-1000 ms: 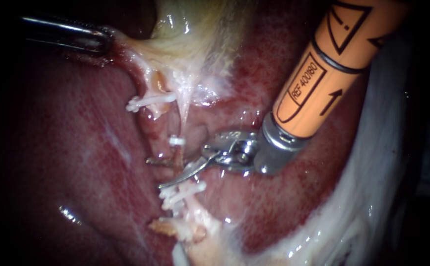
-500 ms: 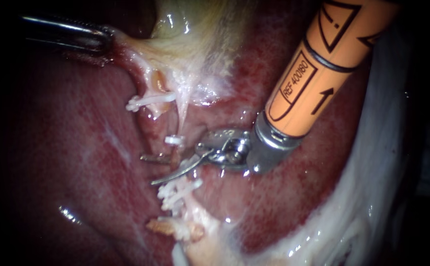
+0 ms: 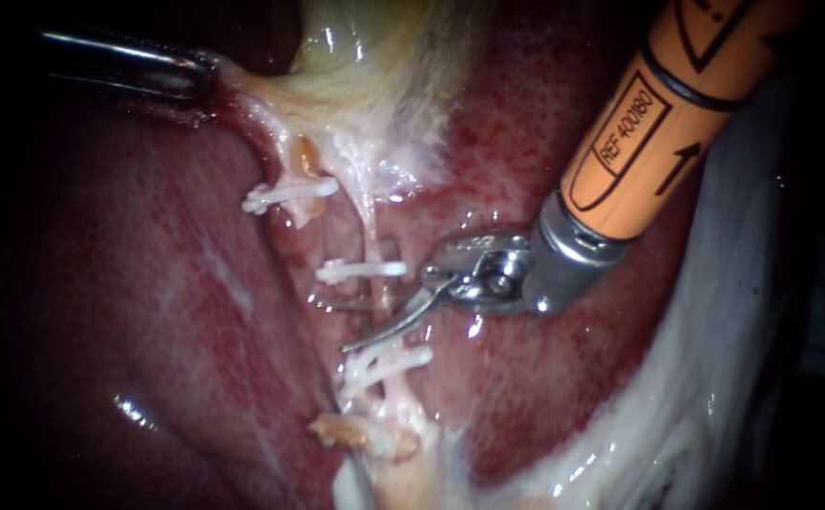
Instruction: Go to the cutting position right tube
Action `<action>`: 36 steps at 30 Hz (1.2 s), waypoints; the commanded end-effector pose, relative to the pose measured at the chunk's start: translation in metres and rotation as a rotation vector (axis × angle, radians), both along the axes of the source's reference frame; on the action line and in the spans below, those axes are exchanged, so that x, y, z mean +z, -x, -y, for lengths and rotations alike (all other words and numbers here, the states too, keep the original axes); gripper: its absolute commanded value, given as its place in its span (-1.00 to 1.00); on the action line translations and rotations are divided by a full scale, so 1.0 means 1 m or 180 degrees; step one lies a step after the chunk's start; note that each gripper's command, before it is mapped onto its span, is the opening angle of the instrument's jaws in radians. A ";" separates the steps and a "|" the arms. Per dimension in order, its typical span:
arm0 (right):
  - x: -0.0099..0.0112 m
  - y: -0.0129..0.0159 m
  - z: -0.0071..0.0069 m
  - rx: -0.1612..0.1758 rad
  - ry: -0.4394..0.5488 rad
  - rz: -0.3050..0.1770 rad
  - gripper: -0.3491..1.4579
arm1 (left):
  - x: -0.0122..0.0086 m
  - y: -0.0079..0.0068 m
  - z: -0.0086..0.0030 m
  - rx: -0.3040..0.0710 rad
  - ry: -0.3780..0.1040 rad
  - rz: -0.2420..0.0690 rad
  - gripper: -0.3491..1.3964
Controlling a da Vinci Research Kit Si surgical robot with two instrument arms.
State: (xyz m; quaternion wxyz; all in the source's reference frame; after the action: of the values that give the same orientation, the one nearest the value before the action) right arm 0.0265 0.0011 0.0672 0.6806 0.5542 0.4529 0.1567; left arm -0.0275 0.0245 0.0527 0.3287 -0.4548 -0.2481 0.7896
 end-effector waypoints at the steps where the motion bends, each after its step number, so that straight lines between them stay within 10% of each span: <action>1: 0.0000 0.0000 0.0000 -0.0001 0.0001 -0.0005 0.97 | 0.0000 0.0000 0.0000 0.0001 0.0000 0.0001 -1.00; 36: -0.0011 -0.0035 0.0001 0.0278 -0.0230 -0.0124 0.89 | 0.0000 0.0000 0.0000 0.0000 0.0000 0.0001 -1.00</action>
State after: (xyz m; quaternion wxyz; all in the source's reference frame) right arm 0.0300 0.0010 0.0659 0.6424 0.5624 0.4840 0.1919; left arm -0.0275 0.0245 0.0527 0.3287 -0.4547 -0.2481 0.7897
